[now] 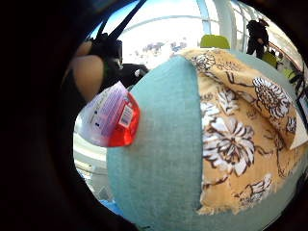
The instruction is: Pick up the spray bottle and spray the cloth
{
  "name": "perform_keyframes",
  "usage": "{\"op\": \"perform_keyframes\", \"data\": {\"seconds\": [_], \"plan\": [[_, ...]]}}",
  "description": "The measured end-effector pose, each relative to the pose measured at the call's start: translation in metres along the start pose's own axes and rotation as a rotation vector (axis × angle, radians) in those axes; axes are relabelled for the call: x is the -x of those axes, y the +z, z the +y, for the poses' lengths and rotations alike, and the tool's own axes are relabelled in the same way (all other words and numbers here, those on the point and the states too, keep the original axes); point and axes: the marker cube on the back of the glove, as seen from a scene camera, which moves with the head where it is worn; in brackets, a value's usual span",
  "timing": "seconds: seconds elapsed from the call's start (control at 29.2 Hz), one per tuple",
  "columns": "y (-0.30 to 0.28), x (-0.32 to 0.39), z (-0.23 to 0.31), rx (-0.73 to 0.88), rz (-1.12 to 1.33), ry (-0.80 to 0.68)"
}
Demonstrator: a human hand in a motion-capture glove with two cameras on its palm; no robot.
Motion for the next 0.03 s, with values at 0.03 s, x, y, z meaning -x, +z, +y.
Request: {"op": "perform_keyframes", "data": {"seconds": [0.03], "plan": [[-0.0005, -0.0002, 0.0006, 0.0, 0.001, 0.0]]}}
